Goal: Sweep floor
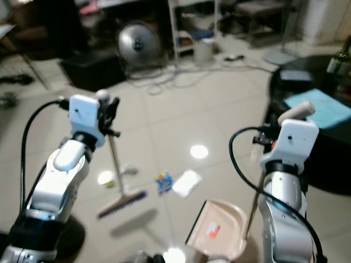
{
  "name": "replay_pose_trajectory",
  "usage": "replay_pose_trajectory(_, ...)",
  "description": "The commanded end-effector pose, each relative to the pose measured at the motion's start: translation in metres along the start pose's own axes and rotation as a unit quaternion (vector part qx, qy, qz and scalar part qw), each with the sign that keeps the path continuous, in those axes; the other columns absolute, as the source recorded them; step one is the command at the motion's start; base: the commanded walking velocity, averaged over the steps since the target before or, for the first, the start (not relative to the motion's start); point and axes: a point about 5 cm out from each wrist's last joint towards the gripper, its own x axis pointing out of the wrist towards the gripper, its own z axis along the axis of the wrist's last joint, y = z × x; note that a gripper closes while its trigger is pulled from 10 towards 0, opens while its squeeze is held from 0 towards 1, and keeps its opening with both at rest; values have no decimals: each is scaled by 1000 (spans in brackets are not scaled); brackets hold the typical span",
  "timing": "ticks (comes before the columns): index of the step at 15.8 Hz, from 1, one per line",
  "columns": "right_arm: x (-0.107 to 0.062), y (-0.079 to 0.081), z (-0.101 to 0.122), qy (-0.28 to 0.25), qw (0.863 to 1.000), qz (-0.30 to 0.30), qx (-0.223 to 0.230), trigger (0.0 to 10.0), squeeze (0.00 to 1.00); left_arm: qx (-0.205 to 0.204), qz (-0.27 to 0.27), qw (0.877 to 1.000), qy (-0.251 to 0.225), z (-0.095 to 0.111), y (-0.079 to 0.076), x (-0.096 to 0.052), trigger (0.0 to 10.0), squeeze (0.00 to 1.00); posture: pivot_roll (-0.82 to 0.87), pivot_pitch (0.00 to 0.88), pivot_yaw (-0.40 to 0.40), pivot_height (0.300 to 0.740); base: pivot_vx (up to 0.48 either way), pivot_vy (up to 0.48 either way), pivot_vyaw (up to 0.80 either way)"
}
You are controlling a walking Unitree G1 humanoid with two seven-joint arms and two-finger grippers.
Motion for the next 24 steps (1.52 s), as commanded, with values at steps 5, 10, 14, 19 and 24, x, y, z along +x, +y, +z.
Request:
replay_pose_trajectory(5, 6, 14, 23, -50, 998, 30, -20, 10000, 0, 20, 18, 999, -31, 15, 4, 1, 10000, 0, -76, 27, 146, 740, 302, 0, 320)
replay_pose_trajectory(10, 12, 20, 23, -49, 997, 47, -24, 10000, 0, 16, 24, 999, -28, 16, 1, -4, 10000, 0, -69, 32, 127, 740, 382, 0, 800)
replay_pose_trajectory(14, 16, 18, 22, -47, 997, 53, -27, 10000, 0, 15, 25, 999, -26, 14, -3, -5, 10000, 0, -69, 31, 124, 740, 386, 0, 800)
replay_pose_trajectory(19, 17, 20, 19, -43, 997, 60, -5, 10000, 0, 15, 21, 999, -23, 13, -5, -4, 10000, 0, -62, 31, 122, 740, 384, 0, 320)
replay_pose_trajectory(24, 18, 21, 19, -45, 997, 69, -9, 10000, 0, 11, 17, 1000, -21, 12, -8, -4, 10000, 0, -56, 40, 120, 740, 387, 0, 0)
